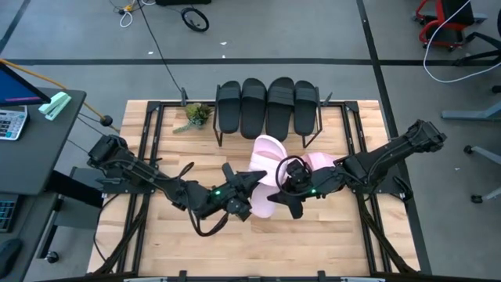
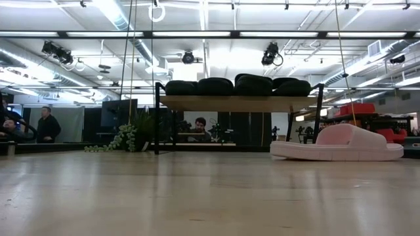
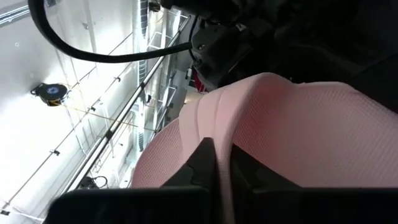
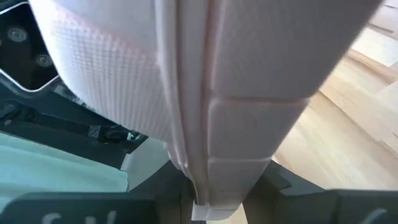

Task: Pick and place slides into the shelf
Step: Put the pink slide under the shelf

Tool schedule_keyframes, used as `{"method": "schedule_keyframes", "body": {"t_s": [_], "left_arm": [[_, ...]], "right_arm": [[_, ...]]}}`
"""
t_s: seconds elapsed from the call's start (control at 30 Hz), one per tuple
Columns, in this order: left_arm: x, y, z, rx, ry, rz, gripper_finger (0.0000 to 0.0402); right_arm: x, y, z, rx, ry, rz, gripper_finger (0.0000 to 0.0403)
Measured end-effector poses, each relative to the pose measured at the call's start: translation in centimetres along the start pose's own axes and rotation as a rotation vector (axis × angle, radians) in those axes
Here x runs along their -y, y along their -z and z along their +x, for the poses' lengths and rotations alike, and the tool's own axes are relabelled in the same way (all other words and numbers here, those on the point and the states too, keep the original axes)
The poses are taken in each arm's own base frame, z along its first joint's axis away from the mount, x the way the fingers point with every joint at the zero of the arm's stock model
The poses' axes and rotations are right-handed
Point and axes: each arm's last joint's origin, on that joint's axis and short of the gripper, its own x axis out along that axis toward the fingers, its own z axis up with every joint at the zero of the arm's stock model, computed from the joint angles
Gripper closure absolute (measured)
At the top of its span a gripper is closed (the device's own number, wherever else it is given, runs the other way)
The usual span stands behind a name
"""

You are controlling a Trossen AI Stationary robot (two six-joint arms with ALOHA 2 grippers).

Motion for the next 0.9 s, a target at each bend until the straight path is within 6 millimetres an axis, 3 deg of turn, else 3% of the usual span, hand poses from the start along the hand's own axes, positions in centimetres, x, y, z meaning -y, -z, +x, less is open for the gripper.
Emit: {"method": "schedule_keyframes", "body": {"t_s": [0.2, 0.37, 0.57, 0.77, 0.9], "left_arm": [[0.0, -0.3, -0.4, 0.008, 0.003, -0.003, 0.0372], [0.1, -0.4, -0.6, -0.011, 0.004, 0.005, 0.039], [0.0, 0.2, -0.7, -0.233, -0.032, -0.001, 0.0382], [0.0, 0.3, -1.0, -0.29, -0.052, -0.104, 0.0391], [0.5, 0.5, -1.0, -0.334, -0.061, -0.206, 0.0383]], "right_arm": [[0.2, -0.3, 0.0, 0.006, 0.003, -0.117, 0.0261], [0.4, -0.6, 0.0, 0.015, 0.009, -0.123, 0.0229], [0.4, -0.5, 0.0, 0.006, 0.015, -0.143, 0.0204], [0.4, 1.2, -0.3, -0.124, 0.043, -0.066, 0.0201], [-0.6, 3.2, -1.0, -0.199, 0.022, -0.061, 0.0207]]}}
